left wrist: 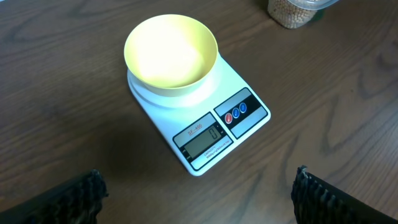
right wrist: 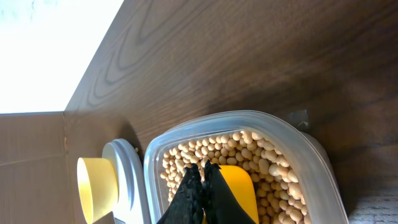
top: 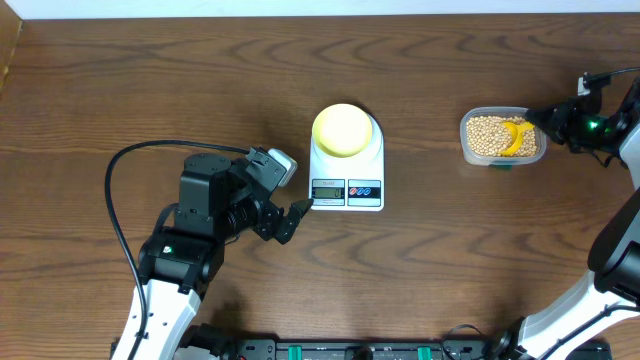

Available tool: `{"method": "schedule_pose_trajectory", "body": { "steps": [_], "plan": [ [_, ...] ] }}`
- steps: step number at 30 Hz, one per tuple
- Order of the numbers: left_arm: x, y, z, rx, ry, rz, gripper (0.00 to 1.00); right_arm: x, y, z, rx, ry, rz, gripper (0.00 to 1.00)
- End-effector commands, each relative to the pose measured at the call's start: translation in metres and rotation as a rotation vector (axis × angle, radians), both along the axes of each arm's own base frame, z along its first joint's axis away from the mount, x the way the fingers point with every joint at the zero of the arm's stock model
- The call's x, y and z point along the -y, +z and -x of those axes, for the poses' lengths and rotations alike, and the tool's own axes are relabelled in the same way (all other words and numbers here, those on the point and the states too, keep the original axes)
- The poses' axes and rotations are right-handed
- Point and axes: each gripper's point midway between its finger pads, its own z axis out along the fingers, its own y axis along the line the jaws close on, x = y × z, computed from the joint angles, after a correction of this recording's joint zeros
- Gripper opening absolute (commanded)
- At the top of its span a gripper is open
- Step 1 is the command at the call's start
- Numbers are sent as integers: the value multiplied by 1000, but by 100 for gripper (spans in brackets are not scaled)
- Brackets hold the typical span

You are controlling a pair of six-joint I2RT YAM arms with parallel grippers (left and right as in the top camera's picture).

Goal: Scoop item into bowl and weigh 50g on scale
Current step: 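Drag the scoop through the soybeans with the right gripper, then lift the filled scoop out of the tub with the right gripper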

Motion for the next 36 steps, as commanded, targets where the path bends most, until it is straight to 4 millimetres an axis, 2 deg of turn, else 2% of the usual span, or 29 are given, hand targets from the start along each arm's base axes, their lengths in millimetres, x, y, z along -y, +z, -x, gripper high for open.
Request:
{"method": "schedule_pose_trajectory", "body": {
  "steps": [1, 19, 26, 36],
  "plan": [
    [-2, -4, 0, -16, 18, 1, 98, 1, 3, 2, 20, 10, -44, 1],
    [-2, -4, 0, -16, 18, 1, 98, 30, 30, 14, 112, -29, -204, 1],
    [-2, -4, 0, -16, 18, 1, 98, 32, 40, 16, 145, -23, -257, 1],
    [-2, -5, 0, -16, 18, 1, 98, 37, 43, 17, 122, -58, -305, 1]
  ]
}}
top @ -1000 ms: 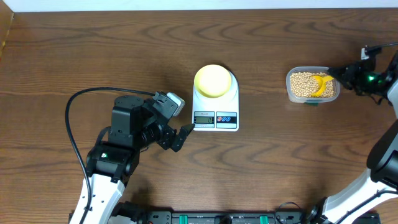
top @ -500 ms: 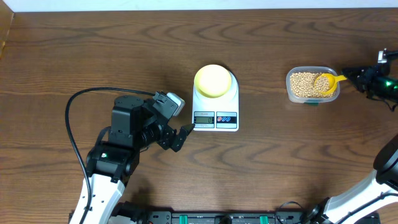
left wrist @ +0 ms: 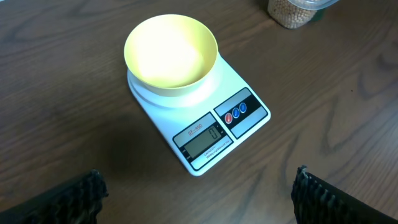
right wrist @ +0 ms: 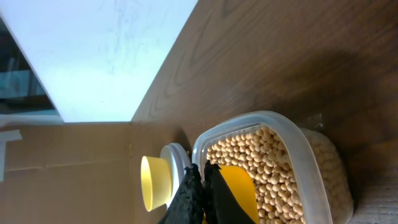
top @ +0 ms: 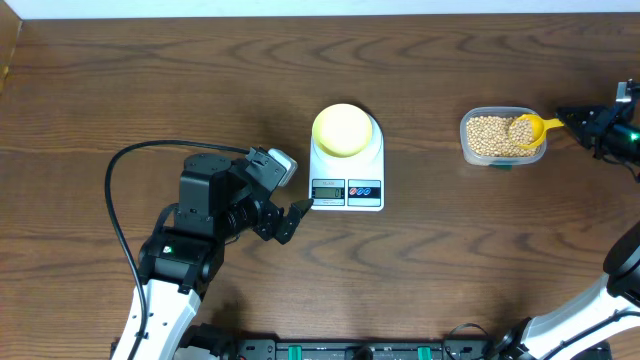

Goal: Scoop item into bowl and weigh 50g on scale
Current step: 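Lift the filled scoop out of the tub with the right gripper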

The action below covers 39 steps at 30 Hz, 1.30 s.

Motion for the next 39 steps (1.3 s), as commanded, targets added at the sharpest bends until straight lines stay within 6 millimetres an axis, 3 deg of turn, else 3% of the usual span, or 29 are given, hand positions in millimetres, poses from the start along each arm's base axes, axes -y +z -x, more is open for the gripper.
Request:
{"method": "schedule_pose_trajectory", "body": {
  "steps": [1, 20, 28, 39],
  "plan": [
    [-2, -5, 0, -16, 18, 1, 98, 0, 6, 3, 9, 3, -73, 1],
    [-2, -5, 0, -16, 18, 1, 98, 0, 30, -2, 45, 8, -210, 1],
    [-2, -4, 0, -16, 18, 1, 98, -2, 30, -3, 29, 6, -225, 1],
    [-2, -5, 0, -16, 18, 1, 98, -42, 31, -13, 28, 98, -219, 1]
  ]
}}
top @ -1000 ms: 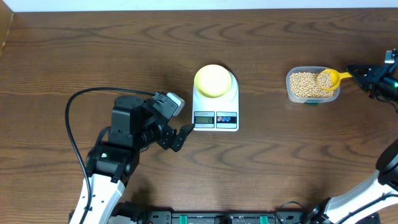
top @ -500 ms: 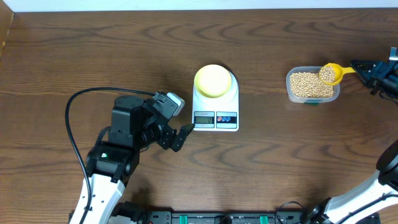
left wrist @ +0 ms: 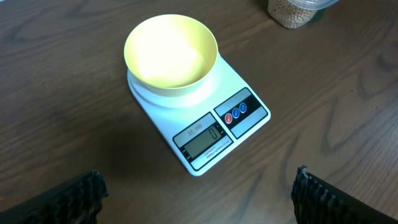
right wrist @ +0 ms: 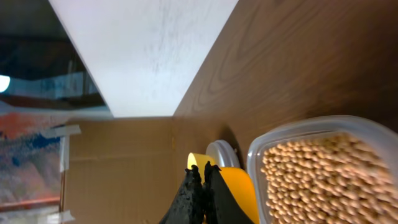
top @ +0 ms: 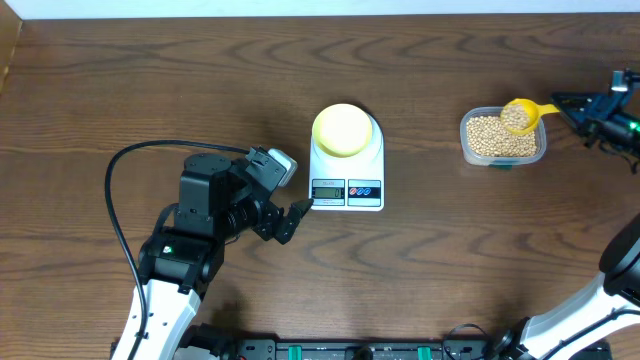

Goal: Scoop item into bowl and weigh 50g on scale
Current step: 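Lift the filled scoop out of the tub with the right gripper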

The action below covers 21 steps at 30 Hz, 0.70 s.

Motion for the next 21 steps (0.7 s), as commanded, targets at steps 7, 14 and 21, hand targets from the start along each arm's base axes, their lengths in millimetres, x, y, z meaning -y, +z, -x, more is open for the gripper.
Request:
{"method": "schedule_pose_trajectory", "body": {
  "steps": [7, 14, 21],
  "plan": [
    [-3, -5, 0, -16, 18, 1, 98, -52, 2, -7, 1, 126, -34, 1],
    [-3, -4, 0, -16, 18, 1, 98, -86, 1, -11, 2, 194, -22, 1],
    [-3, -5, 0, -16, 18, 1, 98, -116, 8, -20, 12, 244, -32, 1]
  ]
}}
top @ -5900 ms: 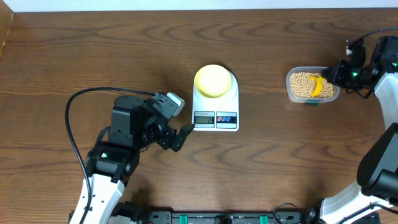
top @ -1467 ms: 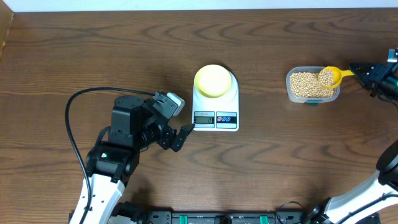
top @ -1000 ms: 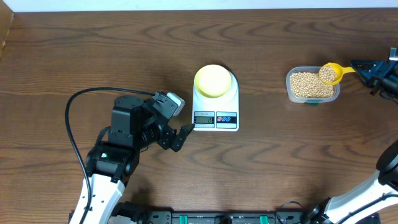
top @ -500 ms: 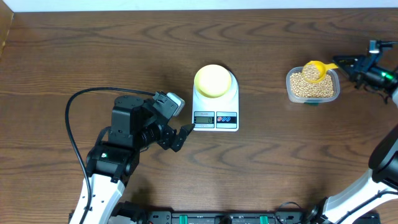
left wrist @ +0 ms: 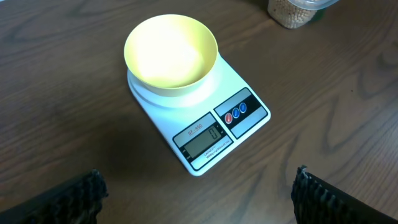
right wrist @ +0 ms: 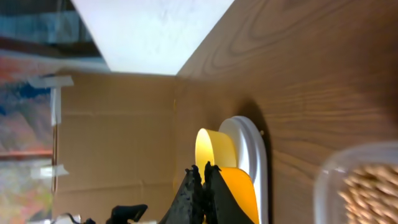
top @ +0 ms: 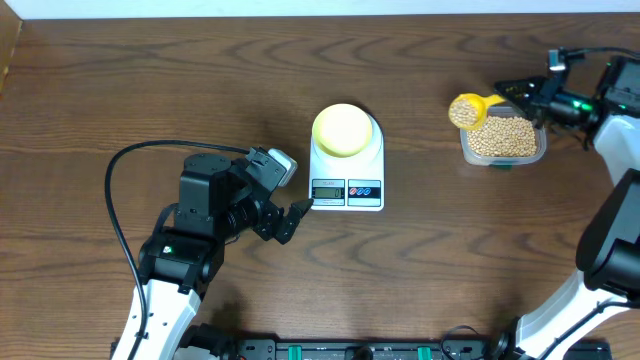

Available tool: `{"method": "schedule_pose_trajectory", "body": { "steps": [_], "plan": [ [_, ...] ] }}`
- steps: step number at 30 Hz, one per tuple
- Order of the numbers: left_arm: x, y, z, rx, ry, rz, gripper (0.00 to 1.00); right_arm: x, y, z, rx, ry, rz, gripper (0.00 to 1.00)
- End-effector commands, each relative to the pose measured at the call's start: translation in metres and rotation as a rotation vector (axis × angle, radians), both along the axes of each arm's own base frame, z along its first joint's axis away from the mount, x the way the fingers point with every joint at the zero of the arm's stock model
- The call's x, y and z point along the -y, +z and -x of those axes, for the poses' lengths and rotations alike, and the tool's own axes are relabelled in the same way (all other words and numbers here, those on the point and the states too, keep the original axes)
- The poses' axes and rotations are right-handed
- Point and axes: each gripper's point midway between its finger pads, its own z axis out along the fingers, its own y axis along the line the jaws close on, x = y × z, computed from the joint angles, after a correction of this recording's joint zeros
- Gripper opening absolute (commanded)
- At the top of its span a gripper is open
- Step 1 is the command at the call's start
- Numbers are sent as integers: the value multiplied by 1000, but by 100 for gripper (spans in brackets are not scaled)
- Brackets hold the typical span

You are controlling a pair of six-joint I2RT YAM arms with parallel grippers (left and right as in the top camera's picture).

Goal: Scoop item into bowl and weigh 50g on scale
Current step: 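Lift the filled scoop out of the tub with the right gripper, then carry the filled scoop left over the yellow bowl on the scale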

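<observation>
A pale yellow bowl [top: 345,129] stands empty on the white scale [top: 347,186], whose display [left wrist: 204,139] reads 0. A clear tub of soybeans [top: 505,139] sits at the right. My right gripper [top: 522,95] is shut on the handle of a yellow scoop [top: 465,110] heaped with beans, held just left of the tub's upper left corner. In the right wrist view the scoop [right wrist: 239,193] lies under the shut fingers [right wrist: 194,190], with the bowl [right wrist: 211,149] beyond. My left gripper [top: 296,212] stands open at the scale's front left corner, holding nothing.
A black cable [top: 125,170] loops from the left arm across the table's left side. A cardboard wall [right wrist: 124,137] stands behind the table. The table's far edge [top: 320,15] runs along the top.
My right gripper has carried the loaded scoop to the left, from above the tub's upper right part to just past its left rim, toward the scale. The left arm has not moved.
My right gripper first held the scoop dug into the beans in the tub. Then the scoop lay at the tub's right edge, filled. Later it was raised over the tub, and now it hangs left of the tub. The left arm stayed still.
</observation>
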Motion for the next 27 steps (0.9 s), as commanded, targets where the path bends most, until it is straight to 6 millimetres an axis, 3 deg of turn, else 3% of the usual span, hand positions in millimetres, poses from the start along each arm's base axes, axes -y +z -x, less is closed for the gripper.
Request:
{"method": "schedule_pose_trajectory", "body": {
  "steps": [1, 13, 27],
  "plan": [
    [-2, -5, 0, -16, 18, 1, 98, -17, 3, -2, -31, 31, -43, 1],
    [-2, -5, 0, -16, 18, 1, 98, -60, 7, -11, -38, 80, -34, 1],
    [-2, -5, 0, -16, 18, 1, 98, -127, -1, -8, -43, 160, 26, 1]
  ]
}}
